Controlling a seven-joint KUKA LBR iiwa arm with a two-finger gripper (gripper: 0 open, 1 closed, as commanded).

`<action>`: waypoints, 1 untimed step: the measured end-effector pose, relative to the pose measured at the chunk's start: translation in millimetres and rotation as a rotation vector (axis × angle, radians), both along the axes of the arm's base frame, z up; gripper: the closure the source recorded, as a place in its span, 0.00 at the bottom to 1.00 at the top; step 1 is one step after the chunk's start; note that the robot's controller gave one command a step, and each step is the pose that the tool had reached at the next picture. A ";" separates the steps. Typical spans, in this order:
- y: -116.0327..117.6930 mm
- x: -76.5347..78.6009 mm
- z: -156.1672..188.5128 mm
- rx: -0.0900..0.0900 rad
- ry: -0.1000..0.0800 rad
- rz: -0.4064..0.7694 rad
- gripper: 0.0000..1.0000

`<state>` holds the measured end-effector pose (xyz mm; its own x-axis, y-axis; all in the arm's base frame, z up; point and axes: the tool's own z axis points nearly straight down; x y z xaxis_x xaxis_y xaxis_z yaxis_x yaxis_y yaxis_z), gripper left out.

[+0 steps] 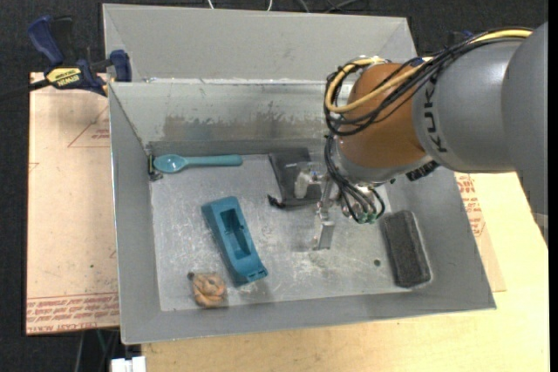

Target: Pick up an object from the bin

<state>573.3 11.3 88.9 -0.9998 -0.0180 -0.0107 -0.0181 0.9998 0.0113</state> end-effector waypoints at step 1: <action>2.4 2.3 -6.5 0.001 0.000 -0.015 0.00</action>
Offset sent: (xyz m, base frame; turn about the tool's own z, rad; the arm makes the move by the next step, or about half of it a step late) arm 0.0044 0.0075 -0.0076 0.0502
